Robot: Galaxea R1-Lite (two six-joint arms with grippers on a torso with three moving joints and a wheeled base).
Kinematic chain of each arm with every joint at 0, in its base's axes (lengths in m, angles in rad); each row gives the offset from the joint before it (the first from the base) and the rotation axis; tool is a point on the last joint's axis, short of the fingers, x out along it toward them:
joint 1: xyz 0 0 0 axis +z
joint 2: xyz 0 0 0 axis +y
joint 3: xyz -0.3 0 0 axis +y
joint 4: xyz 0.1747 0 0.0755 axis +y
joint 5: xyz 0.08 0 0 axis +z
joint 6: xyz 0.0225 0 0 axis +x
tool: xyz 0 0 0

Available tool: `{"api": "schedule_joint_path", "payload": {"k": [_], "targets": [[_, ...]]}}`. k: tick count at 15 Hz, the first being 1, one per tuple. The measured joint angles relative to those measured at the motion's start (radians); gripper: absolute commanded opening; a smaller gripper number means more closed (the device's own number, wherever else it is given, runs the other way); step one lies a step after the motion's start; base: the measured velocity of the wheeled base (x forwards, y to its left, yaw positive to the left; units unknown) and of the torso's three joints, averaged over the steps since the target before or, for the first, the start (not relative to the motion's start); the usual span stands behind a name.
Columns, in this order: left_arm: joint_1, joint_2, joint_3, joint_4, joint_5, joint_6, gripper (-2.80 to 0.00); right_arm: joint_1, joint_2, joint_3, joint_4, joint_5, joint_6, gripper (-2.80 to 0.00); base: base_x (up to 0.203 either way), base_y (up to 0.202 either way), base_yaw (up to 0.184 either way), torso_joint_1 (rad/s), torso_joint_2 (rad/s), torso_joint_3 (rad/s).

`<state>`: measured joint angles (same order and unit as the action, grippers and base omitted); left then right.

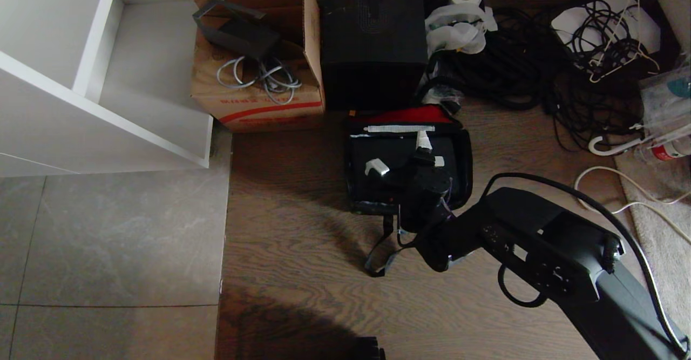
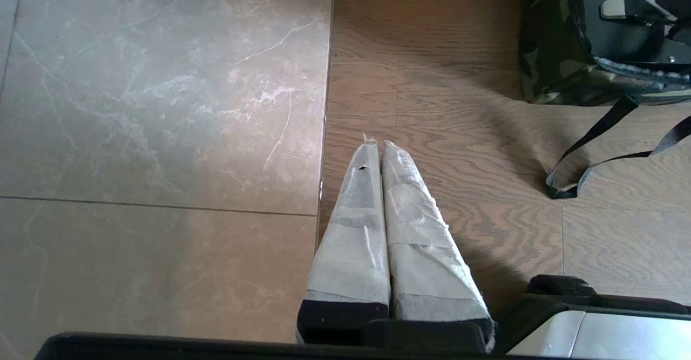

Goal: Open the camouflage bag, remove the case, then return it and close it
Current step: Grip the handle

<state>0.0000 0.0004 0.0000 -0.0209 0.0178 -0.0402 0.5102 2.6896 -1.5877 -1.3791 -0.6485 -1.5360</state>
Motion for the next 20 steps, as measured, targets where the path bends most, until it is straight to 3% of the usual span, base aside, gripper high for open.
{"api": "schedule_joint_path", "payload": {"k": [3, 4, 15, 17, 20], "targets": [[0.0, 0.0, 0.0, 0.0, 0.0, 0.0, -2.8, 0.0, 0.011, -0.007, -0.003, 0.004, 0.001, 0.0, 0.0, 0.0, 0.0, 0.0, 0.0, 0.0], [0.0, 0.0, 0.0, 0.0, 0.0, 0.0, -2.8, 0.0, 0.015, -0.005, -0.009, 0.006, 0.002, -2.8, 0.0, 0.0, 0.0, 0.0, 0.0, 0.0], [0.0, 0.0, 0.0, 0.0, 0.0, 0.001, -2.8, 0.029, 0.063, 0.029, -0.066, -0.01, 0.027, -2.8, 0.0, 0.0, 0.0, 0.0, 0.0, 0.0], [0.0, 0.0, 0.0, 0.0, 0.0, 0.001, -2.8, 0.044, 0.05, 0.07, -0.069, -0.038, 0.035, -2.8, 0.0, 0.0, 0.0, 0.0, 0.0, 0.0], [0.0, 0.0, 0.0, 0.0, 0.0, 0.0, -2.8, 0.091, 0.006, 0.123, -0.038, -0.153, 0.074, -2.8, 0.0, 0.0, 0.0, 0.0, 0.0, 0.0]]}}
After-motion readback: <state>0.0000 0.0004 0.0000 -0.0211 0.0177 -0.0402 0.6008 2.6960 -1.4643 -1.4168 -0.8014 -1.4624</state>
